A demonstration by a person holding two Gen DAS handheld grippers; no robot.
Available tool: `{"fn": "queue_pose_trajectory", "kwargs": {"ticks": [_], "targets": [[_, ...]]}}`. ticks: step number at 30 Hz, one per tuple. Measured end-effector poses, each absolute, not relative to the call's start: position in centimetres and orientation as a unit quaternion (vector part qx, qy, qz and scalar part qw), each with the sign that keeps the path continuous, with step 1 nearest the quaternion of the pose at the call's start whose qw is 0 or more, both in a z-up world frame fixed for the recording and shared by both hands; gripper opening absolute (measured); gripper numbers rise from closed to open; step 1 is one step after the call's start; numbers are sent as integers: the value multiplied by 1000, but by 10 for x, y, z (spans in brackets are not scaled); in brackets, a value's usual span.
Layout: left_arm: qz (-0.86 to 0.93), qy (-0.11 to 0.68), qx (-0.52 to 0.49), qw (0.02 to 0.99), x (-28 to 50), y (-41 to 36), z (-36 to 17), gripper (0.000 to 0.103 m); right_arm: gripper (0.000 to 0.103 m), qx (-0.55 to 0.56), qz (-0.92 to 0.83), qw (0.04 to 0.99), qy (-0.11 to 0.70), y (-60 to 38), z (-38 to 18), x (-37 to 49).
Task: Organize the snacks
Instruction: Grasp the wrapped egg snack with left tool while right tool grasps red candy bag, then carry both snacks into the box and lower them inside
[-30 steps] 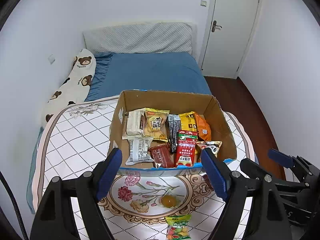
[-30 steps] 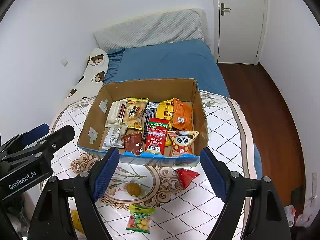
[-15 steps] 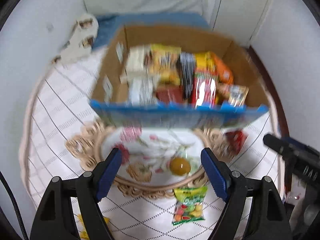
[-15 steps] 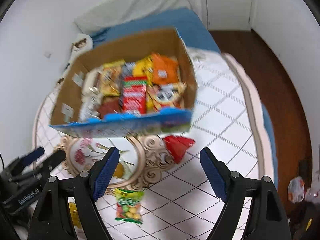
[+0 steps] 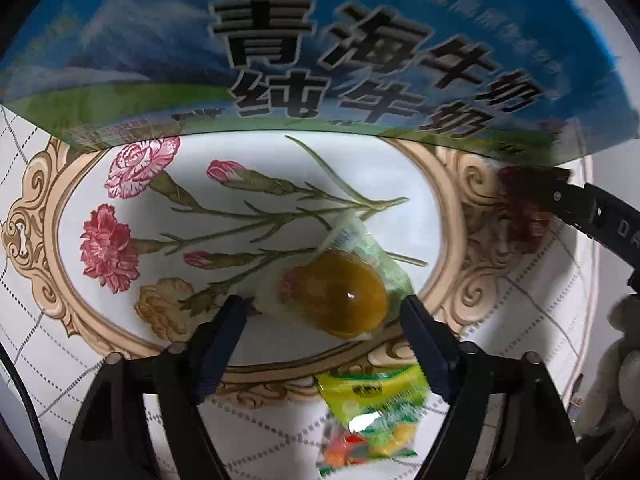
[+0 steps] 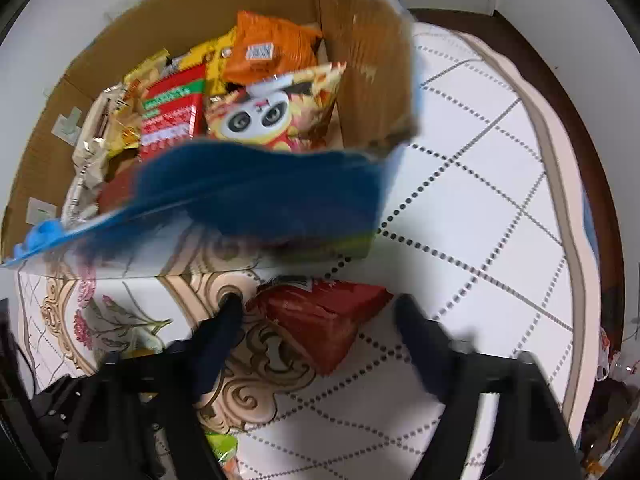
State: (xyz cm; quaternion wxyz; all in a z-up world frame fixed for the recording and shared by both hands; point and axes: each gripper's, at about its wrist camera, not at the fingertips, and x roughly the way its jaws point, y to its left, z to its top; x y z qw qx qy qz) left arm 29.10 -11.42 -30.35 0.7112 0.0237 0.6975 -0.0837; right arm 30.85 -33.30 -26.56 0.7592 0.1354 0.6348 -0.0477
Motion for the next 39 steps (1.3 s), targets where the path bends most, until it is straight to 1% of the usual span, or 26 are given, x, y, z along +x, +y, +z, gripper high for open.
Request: {"fn": "queue_pose_trajectory", "kwargs": {"ticks": [1,2,4,6,11,16,21,24,29,33,36,39], "targets": [[-83,696,24,713,290,-114,-304,59,55,137,-47,761,632,-333,-266,308],[-85,694,22,714,290,-113,-303,53,53,135,-47,763,630,-333,-266,307],[-90,692,17,716,288,-111,-300,48,51,125,-43,768,627,-330,-263,303],[-92,690,14,718,284,-107,-295,46,51,123,-36,768,628,-327,-262,295],[-90,687,10,721,274,-93,-287,45,51,128,-8,766,630,-313,-255,267],[-95,683,6,724,247,-78,-274,45,51,126,23,767,628,-295,-245,237],[-118,669,-2,734,219,-72,-241,45,51,128,54,777,613,-276,-217,221],[-133,655,-17,744,215,-75,-214,45,51,131,70,790,595,-273,-190,220],[-158,617,-40,770,235,-83,-164,45,50,132,94,818,552,-265,-135,242],[-167,588,-50,790,270,-91,-130,45,51,123,97,839,521,-273,-96,263],[-164,577,-55,799,307,-94,-114,45,51,111,86,849,509,-279,-84,292],[-162,579,-45,798,339,-101,-114,45,51,117,79,845,516,-285,-86,318]]}}
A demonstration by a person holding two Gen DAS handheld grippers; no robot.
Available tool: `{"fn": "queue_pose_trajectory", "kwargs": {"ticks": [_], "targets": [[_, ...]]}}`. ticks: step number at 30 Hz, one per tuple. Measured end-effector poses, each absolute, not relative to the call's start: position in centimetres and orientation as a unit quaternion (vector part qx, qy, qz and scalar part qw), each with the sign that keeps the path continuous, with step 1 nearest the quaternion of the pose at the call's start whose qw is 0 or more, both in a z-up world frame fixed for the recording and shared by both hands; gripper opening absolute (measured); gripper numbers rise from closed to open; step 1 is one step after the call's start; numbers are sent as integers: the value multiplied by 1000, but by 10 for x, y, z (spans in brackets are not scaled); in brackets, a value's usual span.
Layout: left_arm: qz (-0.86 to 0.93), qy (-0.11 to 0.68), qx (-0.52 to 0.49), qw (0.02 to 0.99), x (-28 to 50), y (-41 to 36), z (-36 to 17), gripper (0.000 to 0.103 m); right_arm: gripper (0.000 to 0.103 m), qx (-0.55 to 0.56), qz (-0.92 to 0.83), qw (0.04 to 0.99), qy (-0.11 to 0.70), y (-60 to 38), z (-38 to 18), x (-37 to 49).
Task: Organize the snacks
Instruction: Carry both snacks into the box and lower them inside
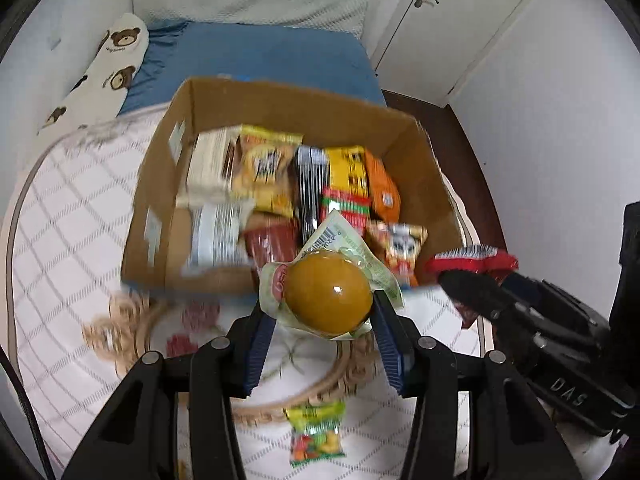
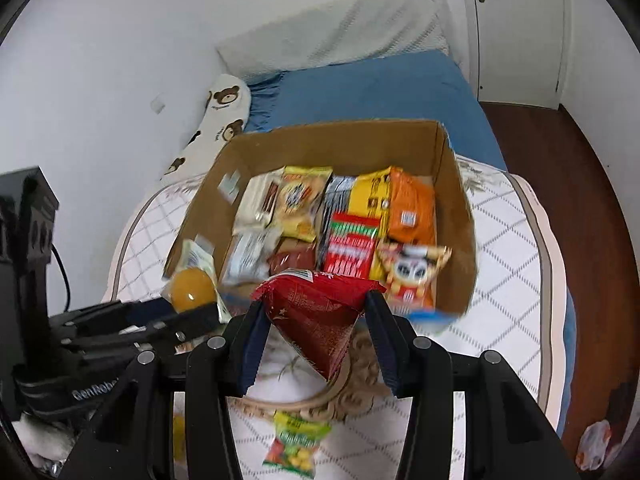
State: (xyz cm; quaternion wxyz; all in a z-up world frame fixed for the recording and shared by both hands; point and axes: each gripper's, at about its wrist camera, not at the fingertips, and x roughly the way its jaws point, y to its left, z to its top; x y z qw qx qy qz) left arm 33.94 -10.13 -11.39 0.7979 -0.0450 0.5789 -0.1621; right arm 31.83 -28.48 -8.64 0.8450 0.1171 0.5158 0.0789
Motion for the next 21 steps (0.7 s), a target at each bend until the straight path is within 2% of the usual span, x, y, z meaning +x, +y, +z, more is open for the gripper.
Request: {"fn": "queue_pose_trajectory", "kwargs": {"ticks": [4,6,7,9,11,12,13,16,18,21], "targets": [[-158,621,-39,766,381,-113,-135,48,51,138,76,823,545,-298,-102,351],[-152,654,-32,740,395,-118,-150,49,55,150,73,808,566,-303,-114,364],[-148,671,-29,726,404,-119,-160,49,58,150,70,795,584,-304,-122,371],[-144,681,-33,717,411,-118,-171,49,77,155,64,774,611,-307,-135,382],[-140,687,-30,713,417,-117,-178,60,80,144,54,766,625,-309,-143,388],[-138,687,-28,713,419,-116,-180,74,80,138,49,764,628,-310,-146,390],[-133,687,-24,714,421,-115,-181,79,80,136,46,764,629,-310,-148,389],[-122,681,-20,722,422,-110,-181,79,83,122,31,764,633,-312,-154,390],[-112,676,-10,728,423,-108,-182,79,93,116,24,763,635,-314,-157,391],[-99,666,8,739,423,-106,-179,79,99,102,10,763,638,-315,-161,391]]}}
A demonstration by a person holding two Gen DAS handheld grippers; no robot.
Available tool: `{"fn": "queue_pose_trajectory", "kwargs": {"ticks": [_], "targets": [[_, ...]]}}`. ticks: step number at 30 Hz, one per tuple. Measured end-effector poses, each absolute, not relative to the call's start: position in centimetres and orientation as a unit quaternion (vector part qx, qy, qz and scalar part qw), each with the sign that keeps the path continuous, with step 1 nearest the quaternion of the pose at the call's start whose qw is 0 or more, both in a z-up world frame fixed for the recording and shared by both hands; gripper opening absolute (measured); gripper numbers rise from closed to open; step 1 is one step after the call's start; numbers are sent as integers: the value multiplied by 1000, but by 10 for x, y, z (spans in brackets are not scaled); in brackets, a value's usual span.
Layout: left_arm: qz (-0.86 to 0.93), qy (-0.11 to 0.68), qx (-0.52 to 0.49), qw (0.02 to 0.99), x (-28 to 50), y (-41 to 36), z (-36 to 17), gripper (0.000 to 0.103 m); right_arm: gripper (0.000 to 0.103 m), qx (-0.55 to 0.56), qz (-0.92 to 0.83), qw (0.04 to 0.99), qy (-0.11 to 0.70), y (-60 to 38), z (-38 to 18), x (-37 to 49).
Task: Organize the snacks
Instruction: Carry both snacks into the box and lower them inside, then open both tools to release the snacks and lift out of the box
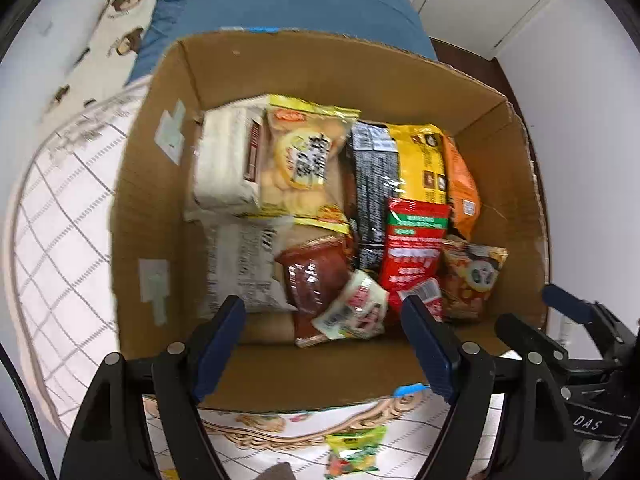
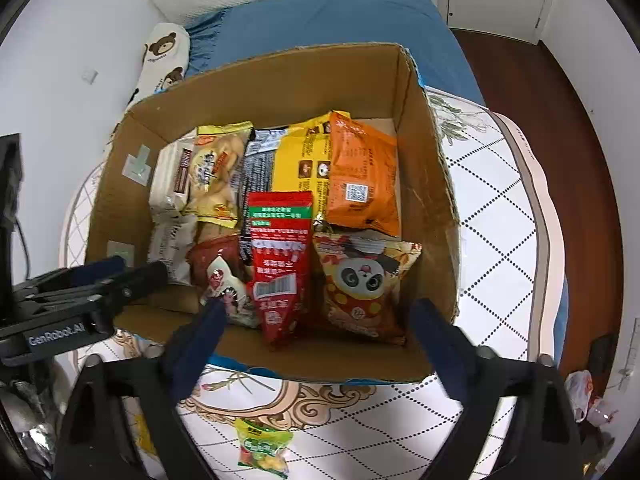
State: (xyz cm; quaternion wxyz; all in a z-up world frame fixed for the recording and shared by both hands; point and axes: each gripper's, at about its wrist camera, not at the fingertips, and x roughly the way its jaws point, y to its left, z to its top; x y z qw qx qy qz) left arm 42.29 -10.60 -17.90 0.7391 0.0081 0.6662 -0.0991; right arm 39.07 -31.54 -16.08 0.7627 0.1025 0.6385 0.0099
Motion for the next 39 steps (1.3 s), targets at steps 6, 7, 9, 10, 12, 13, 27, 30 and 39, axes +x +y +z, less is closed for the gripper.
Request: {"fn": "queue_pose_trajectory", "kwargs": {"ticks": [6,7,9,10,12,13,27,30,39], "targets": [[-82,640,22,764,418,-100,-164,79,99,86,-3,772,630,-312,-156,390],[-81,636,24,767,417,-100,-162,79,99,84,-5,774,627,-312,-155,389],[-80,625,25,776,413,-99,-157,79,99,79,-10,783,617,-311,-149,385],[-78,618,26,782,411,-98,-155,79,99,78,-13,787,612,-311,-146,383],[-74,607,28,791,406,-98,-150,79,99,75,-17,793,605,-311,-141,379],[-73,599,29,797,403,-98,-147,79,99,75,-18,796,600,-311,-138,376],[-78,535,43,840,352,-105,-109,79,99,61,-31,837,542,-305,-87,326],[-79,525,45,846,341,-104,-102,79,99,61,-31,844,532,-304,-77,316],[-86,494,37,865,305,-99,-71,79,100,57,-34,870,488,-297,-37,278]]}}
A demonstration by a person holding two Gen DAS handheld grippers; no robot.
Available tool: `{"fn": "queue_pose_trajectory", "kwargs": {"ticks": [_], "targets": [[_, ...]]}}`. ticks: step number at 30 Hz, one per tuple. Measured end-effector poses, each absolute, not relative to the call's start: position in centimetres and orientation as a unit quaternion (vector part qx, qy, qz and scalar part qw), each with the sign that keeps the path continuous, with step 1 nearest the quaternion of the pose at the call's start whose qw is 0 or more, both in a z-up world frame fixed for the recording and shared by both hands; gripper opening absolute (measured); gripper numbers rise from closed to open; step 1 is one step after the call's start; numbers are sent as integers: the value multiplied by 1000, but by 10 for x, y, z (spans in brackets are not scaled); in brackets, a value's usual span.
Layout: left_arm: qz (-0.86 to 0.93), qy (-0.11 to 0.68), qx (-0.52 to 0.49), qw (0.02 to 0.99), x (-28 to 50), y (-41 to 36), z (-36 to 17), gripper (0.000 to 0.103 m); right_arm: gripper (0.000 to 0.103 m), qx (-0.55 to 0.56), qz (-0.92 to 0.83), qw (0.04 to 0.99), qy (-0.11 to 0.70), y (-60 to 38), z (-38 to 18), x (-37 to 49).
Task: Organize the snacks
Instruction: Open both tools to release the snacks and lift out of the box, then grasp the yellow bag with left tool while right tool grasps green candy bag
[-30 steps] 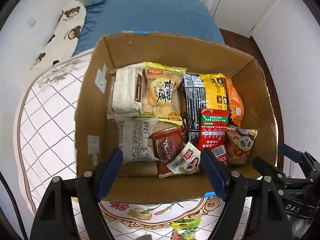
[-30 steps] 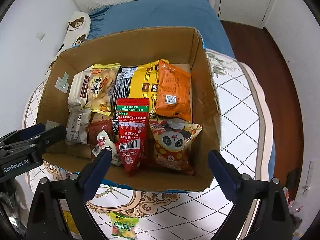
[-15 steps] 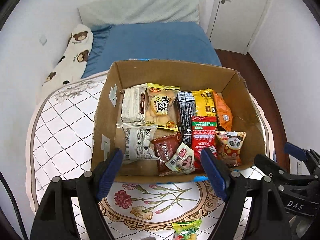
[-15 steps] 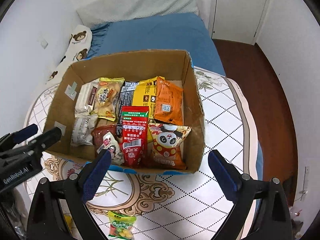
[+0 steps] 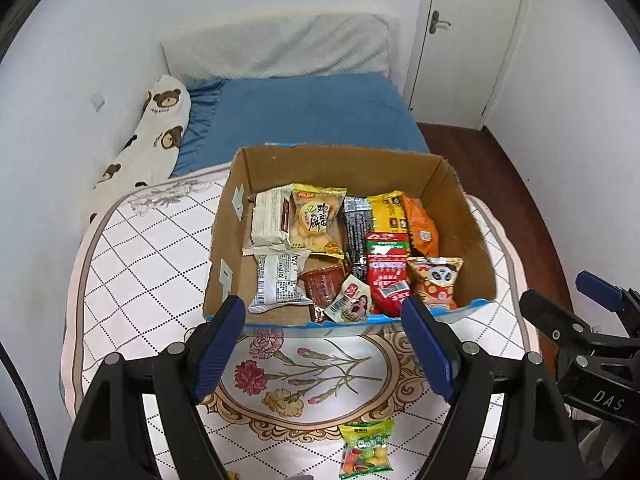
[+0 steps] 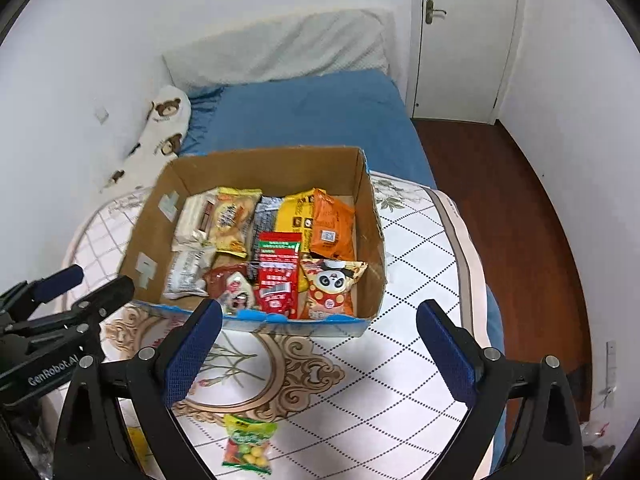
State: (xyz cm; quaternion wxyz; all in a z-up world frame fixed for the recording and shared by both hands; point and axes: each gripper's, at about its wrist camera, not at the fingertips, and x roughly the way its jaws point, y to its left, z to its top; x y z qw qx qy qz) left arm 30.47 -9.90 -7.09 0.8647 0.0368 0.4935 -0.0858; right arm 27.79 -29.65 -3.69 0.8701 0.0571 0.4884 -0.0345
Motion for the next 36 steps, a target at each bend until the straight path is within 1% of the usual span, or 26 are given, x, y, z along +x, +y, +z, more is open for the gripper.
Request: {"fn": "queue_pose_trajectory", "kwargs": {"ticks": [4,8,12,14,17,21,28,30,31,32,33,34,36], "targets": [[-89,483,31,870,289,-96,-58,79,100,83,-18,868,490,-297,-30,263],[-78,491,23,867,272,-81,-61,79,100,107,11,841,530,-290,-56,250],[-31,520,34,853,251,-49,-92,79,100,124,50,784,607,-267,-119,235],[-4,546,39,837,241,-27,-117,79,100,127,71,755,639,-254,-149,230],[30,597,20,801,224,13,-157,79,100,127,88,716,681,-232,-194,223],[74,641,0,764,189,60,-198,79,100,105,92,688,712,-207,-238,220],[103,689,-24,717,145,105,-242,79,100,69,93,668,735,-174,-280,223],[98,701,-29,706,140,108,-253,79,94,54,89,664,740,-167,-289,222],[88,709,-34,699,139,107,-260,79,93,44,86,666,740,-164,-291,220],[80,714,-37,694,139,106,-265,79,88,37,84,668,738,-163,-293,219],[73,719,-40,690,141,105,-271,79,77,33,83,668,739,-163,-296,217],[62,726,-44,683,143,101,-280,79,71,30,81,666,741,-162,-300,215],[49,741,-39,669,148,96,-294,79,64,30,80,670,738,-165,-300,213]]}}
